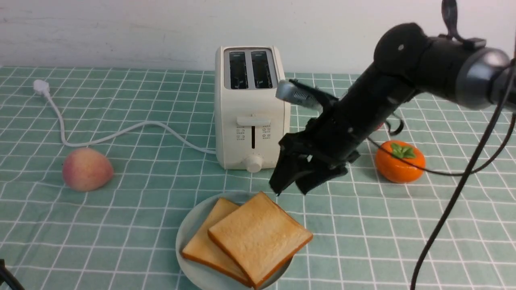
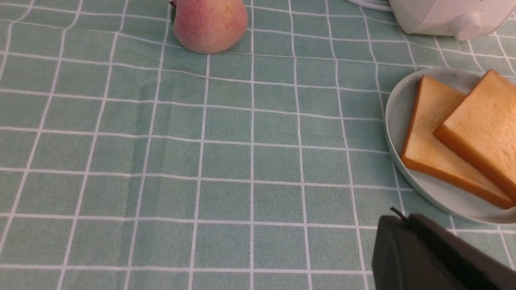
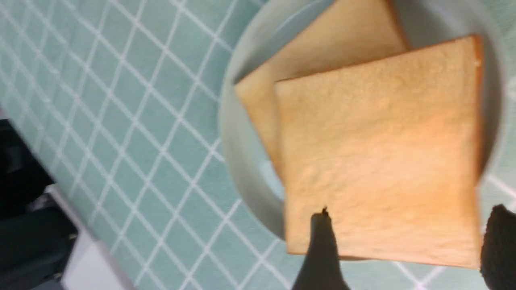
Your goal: Take toasted bread from bread machine on blue coffee table place on plate.
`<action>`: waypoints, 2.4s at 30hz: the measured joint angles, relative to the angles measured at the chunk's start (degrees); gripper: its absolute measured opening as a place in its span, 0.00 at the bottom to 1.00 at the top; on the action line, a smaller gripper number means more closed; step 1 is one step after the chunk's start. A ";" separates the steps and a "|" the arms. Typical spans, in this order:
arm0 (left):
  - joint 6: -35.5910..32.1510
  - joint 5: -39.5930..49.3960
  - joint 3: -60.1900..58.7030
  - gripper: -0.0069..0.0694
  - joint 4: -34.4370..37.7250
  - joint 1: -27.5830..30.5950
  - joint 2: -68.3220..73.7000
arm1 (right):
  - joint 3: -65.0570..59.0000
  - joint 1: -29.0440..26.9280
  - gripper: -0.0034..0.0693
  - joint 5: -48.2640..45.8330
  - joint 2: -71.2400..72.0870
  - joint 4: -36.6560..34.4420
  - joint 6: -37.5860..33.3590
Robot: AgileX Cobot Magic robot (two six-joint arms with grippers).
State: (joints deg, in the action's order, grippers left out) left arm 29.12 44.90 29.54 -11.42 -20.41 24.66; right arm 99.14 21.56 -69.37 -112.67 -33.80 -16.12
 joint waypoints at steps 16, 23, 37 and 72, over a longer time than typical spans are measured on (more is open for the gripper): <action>0.00 -3.62 0.00 0.07 0.00 0.00 0.00 | -0.77 -0.06 0.02 -1.37 44.53 32.08 20.31; 1.11 -10.19 0.00 0.07 0.00 0.00 0.00 | -27.43 -0.06 0.03 21.29 74.10 40.23 26.34; 2.96 -17.63 0.00 0.07 0.00 0.00 0.00 | -70.49 -0.06 0.05 51.77 113.47 66.01 42.80; -15.69 -31.82 -22.97 0.09 13.81 9.82 -17.97 | -71.85 -0.06 0.09 53.22 113.64 73.91 42.85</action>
State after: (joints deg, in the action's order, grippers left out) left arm 13.43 13.08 6.58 2.39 -10.60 6.69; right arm 27.29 21.50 -16.15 0.98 40.11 26.73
